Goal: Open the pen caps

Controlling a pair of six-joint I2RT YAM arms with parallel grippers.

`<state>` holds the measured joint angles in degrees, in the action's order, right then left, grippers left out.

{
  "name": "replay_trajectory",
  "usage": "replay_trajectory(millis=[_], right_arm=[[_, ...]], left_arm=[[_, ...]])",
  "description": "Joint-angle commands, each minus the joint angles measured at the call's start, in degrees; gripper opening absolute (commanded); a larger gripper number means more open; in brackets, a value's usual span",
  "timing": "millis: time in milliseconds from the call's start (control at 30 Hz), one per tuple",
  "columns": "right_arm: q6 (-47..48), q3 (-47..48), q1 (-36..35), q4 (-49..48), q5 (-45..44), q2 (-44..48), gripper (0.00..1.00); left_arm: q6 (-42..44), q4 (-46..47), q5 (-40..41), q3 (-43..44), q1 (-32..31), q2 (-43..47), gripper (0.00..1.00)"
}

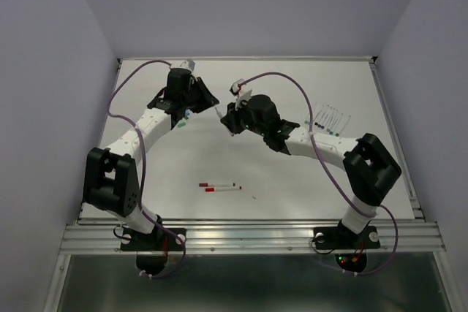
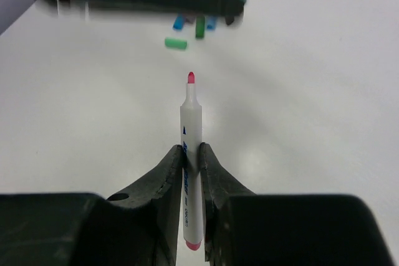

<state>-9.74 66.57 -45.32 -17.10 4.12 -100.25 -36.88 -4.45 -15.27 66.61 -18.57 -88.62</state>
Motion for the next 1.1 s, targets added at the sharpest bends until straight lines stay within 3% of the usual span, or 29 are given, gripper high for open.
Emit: replay_trajectory(millis=[0,200,567,967,1067], right_arm=[[-3.8,-8.6,0.4,7.4,6.6,6.2,0.01],[-5.1,-13.4,0.4,6.3,7.4,10.0,0.01],[-5.0,-10.2,4.0,10.7,-8.0,11.1,0.01],[-5.0,-10.1,8.1,12.9,-10.0,10.2,0.01],[-5.0,-10.1,8.1,13.1,-10.3,9.9,0.01]], left_arm=[[1.2,6.6,11.8,7.7,7.5,-0.9,0.0],[0.8,4.5,14.7,10.9,9.2,-2.6,0.0],[4.2,-3.5,15.8,9.9,9.1,-8.1,0.0],[5.4,-6.4,16.9,5.5,9.1,-13.8,0.0],[5.4,-7.2,17.1,5.9,9.0,-15.3,0.08]])
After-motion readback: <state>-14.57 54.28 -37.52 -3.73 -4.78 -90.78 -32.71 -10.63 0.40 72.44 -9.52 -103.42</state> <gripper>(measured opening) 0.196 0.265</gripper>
